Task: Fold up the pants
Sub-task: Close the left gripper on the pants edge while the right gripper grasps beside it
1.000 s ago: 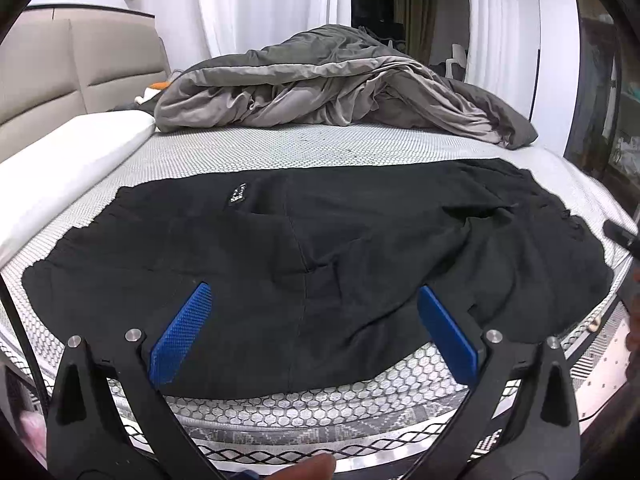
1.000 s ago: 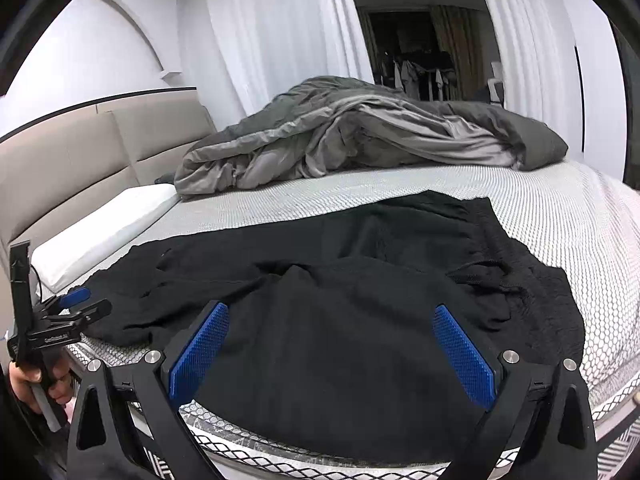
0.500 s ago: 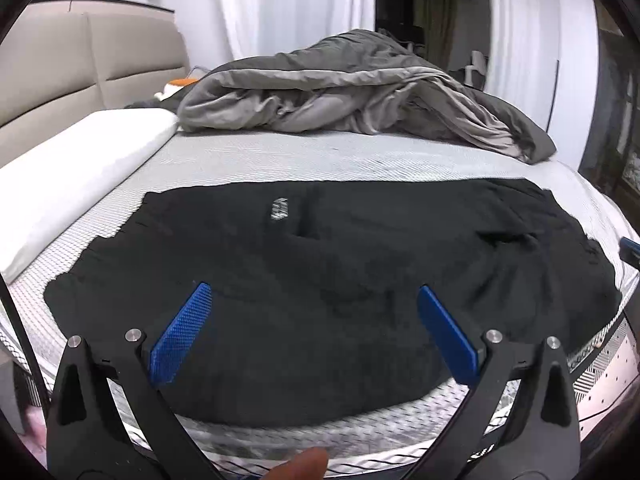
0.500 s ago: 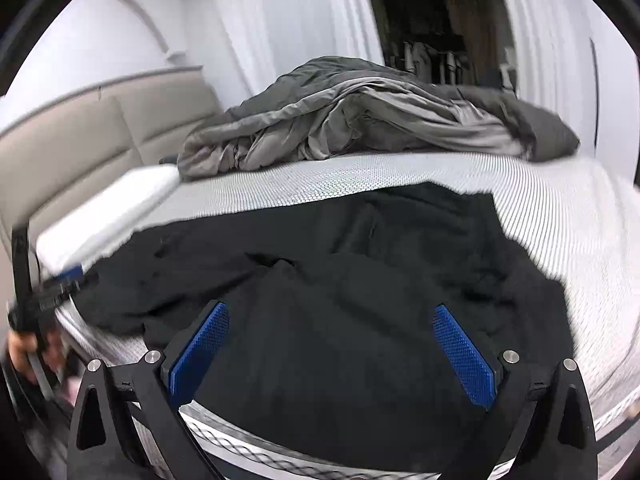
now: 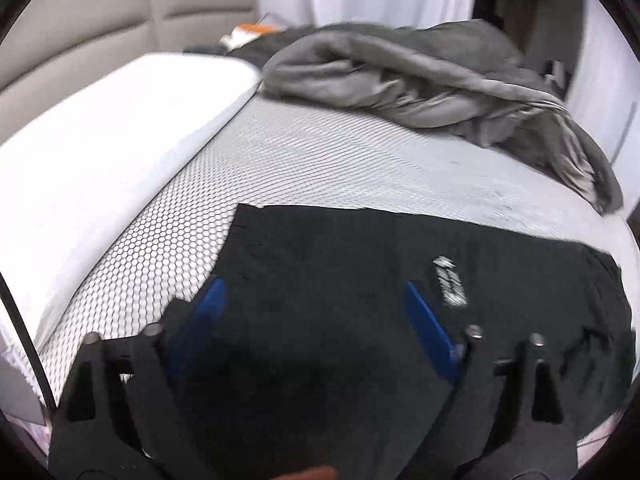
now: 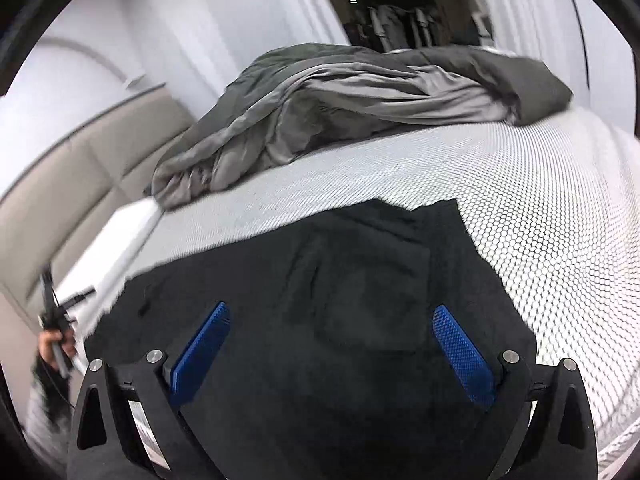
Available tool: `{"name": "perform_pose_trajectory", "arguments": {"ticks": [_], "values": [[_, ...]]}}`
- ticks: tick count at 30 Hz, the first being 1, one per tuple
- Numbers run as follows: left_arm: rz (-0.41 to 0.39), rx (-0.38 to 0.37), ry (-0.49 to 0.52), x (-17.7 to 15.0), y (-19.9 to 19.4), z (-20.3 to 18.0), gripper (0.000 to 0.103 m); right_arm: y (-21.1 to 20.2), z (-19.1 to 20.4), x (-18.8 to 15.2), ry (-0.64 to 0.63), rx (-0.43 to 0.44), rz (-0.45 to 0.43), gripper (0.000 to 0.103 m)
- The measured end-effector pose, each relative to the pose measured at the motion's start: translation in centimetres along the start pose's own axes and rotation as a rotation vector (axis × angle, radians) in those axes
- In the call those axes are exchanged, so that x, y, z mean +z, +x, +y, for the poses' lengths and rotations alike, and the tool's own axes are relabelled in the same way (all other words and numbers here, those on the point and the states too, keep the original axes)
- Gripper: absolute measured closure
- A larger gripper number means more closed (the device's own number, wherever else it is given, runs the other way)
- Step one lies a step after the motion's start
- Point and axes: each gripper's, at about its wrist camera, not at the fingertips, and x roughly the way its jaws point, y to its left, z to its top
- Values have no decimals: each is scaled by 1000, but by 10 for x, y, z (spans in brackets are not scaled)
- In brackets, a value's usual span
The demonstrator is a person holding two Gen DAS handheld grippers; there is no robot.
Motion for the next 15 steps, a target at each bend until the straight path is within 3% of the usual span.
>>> {"name": "perform_pose_trajectory", "arguments": {"ticks": [7,10,12,14,15], "values": [[172,55,-22,44,96,37,20,57,-69,48,193,-30,49,3],[244,77,-17,50,131,44,33,89,-96,63,288,-19,88,9],[317,98,10,50,154,45,39,110,-107,72,296,-61,118,12],[347,131,18,51,173,50,40,131,-117,76,308,-94,156,23],[328,133,10,54,178,52,45,140,-121,78,317,-85,182,29]]}}
